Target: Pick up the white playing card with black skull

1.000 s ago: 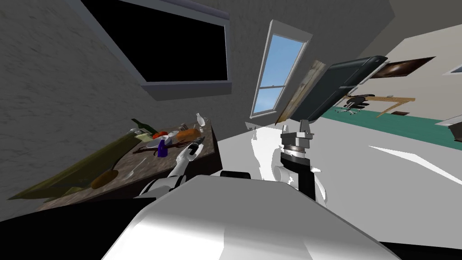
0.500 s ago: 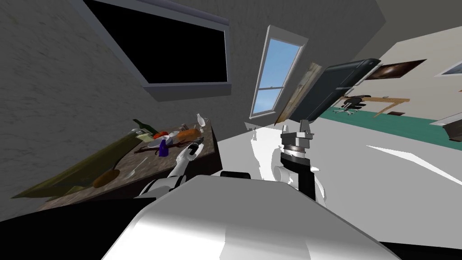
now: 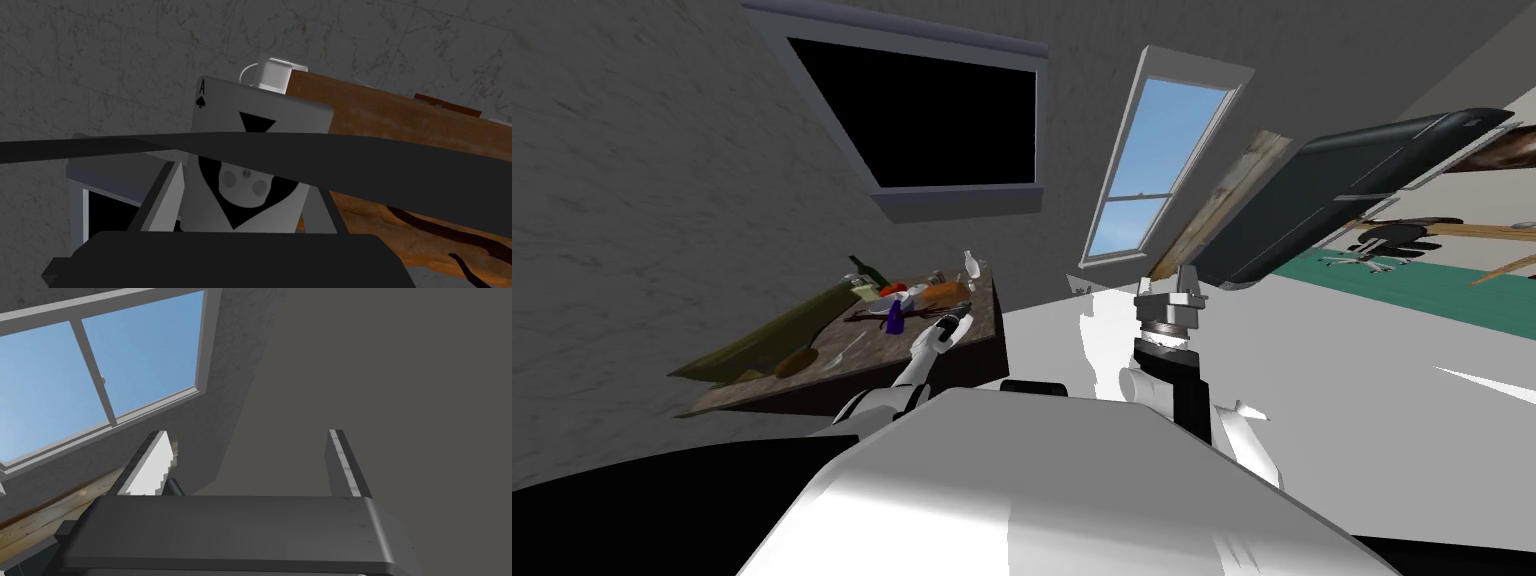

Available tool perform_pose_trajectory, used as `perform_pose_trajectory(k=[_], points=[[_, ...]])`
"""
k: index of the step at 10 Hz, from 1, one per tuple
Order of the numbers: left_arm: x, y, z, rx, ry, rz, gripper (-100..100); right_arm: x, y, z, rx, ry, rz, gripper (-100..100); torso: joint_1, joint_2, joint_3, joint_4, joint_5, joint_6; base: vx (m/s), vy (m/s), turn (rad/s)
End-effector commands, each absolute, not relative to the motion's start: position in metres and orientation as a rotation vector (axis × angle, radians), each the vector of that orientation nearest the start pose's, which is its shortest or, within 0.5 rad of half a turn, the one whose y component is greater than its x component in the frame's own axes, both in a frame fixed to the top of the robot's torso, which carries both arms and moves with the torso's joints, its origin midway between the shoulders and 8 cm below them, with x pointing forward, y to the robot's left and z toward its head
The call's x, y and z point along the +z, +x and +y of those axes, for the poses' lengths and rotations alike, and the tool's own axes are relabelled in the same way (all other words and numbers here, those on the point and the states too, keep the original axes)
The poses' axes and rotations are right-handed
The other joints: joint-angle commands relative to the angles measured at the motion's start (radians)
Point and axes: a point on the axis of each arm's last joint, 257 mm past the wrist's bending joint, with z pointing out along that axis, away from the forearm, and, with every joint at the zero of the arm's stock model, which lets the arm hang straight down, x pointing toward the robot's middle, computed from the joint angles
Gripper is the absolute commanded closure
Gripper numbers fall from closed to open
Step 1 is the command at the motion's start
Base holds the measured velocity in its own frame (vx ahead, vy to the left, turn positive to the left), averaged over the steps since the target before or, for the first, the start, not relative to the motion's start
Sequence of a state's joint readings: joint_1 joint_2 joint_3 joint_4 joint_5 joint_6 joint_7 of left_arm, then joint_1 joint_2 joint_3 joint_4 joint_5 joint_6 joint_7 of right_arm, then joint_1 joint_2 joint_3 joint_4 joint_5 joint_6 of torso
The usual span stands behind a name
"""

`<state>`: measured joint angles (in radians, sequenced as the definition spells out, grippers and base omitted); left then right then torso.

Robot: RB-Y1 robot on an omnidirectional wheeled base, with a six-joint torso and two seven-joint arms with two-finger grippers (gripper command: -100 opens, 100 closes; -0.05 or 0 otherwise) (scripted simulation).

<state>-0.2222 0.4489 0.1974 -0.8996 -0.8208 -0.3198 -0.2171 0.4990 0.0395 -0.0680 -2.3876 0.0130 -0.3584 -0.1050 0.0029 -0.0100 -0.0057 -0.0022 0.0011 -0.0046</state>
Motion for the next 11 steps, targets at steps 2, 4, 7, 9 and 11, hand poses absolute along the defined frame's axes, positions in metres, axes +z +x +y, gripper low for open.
perform_pose_trajectory(k=[2, 4, 7, 9, 11], points=[[-0.314, 0.564, 0.417, -0.153, -0.171, 1.773, 100, 0.046, 0.34, -0.304, 1.313, 0.737, 0.572, 0, 0.001, 0.002, 0.001, 0.0, 0.0, 0.003, 0.062, -0.014, 0.228], [-0.314, 0.571, 0.388, -0.199, -0.116, 1.779, 100, 0.046, 0.34, -0.304, 1.313, 0.737, 0.572, 0, -0.002, -0.001, 0.0, 0.0, 0.0, 0.003, 0.112, -0.04, 0.394], [-0.313, 0.581, 0.33, -0.289, -0.003, 1.787, 100, 0.046, 0.34, -0.304, 1.313, 0.737, 0.572, 0, 0.001, 0.002, 0.001, 0.0, 0.0, 0.002, 0.07, -0.033, 0.354], [-0.313, 0.581, 0.33, -0.289, -0.003, 1.787, 100, 0.046, 0.34, -0.304, 1.313, 0.737, 0.572, 0, 0.0, 0.002, 0.001, 0.0, 0.0, 0.002, 0.05, -0.028, 0.162], [-0.313, 0.584, 0.301, -0.334, 0.054, 1.79, 100, 0.046, 0.34, -0.304, 1.313, 0.737, 0.572, 0, 0.001, 0.003, 0.001, 0.0, 0.0, 0.001, 0.057, -0.032, 0.364]])
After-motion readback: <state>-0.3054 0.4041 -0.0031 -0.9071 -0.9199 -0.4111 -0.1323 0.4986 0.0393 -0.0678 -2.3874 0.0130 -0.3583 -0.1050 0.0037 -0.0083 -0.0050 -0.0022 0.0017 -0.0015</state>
